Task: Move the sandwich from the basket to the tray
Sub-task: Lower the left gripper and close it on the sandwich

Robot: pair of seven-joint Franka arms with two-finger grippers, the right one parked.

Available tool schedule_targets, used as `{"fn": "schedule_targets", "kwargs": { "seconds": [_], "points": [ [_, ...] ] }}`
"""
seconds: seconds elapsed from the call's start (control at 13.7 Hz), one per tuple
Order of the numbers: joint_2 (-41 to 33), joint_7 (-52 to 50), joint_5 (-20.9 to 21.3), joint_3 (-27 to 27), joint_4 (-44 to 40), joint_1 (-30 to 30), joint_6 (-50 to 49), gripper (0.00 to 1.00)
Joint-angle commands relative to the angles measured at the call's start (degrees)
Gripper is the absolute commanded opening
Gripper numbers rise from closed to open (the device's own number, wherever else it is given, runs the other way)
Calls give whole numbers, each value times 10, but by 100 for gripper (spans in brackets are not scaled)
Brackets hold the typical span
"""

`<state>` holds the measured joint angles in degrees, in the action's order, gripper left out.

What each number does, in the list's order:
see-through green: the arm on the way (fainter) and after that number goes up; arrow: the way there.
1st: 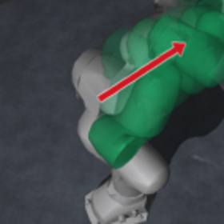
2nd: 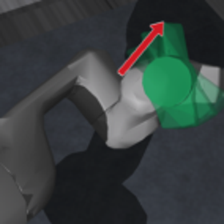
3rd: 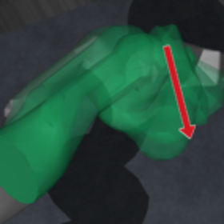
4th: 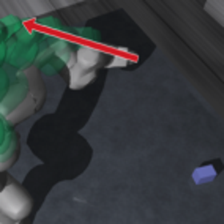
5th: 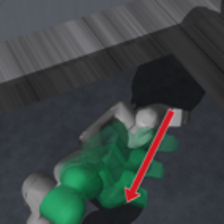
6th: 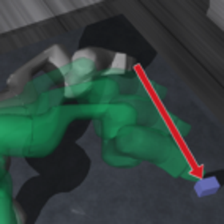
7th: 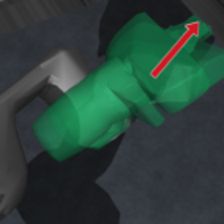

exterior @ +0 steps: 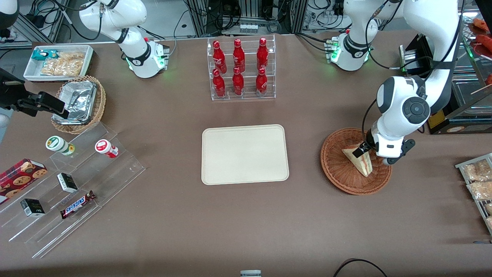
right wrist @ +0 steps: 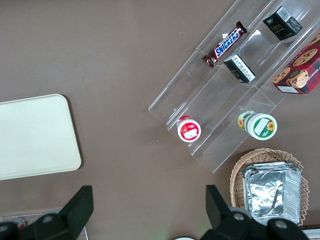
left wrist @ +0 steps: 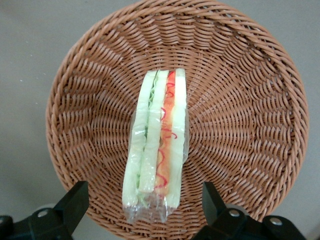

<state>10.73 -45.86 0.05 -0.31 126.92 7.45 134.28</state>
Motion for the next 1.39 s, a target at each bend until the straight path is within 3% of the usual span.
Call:
{"fn": "schedule_targets", "kwargs": {
  "seconds": [0.0, 0.37, 0.51, 0.59, 0.66, 0.73, 0.8, 1.1, 1.32],
  "points": [
    [15, -11, -8, 1, 2, 2, 18, 100],
    [39, -12, -12, 1, 3, -1, 45, 100],
    [46, -12, -37, 1, 0, 0, 45, 98],
    [52, -12, -54, 1, -3, 2, 45, 79],
    [49, -12, -61, 1, -3, 3, 42, 46],
    [47, -8, -61, 1, -3, 3, 40, 20],
    [46, 1, -61, 2, -4, 3, 38, 12],
    [28, 59, -53, 2, -14, 3, 17, 11],
    [19, 112, -51, 1, -86, 12, -90, 11]
  ]
}}
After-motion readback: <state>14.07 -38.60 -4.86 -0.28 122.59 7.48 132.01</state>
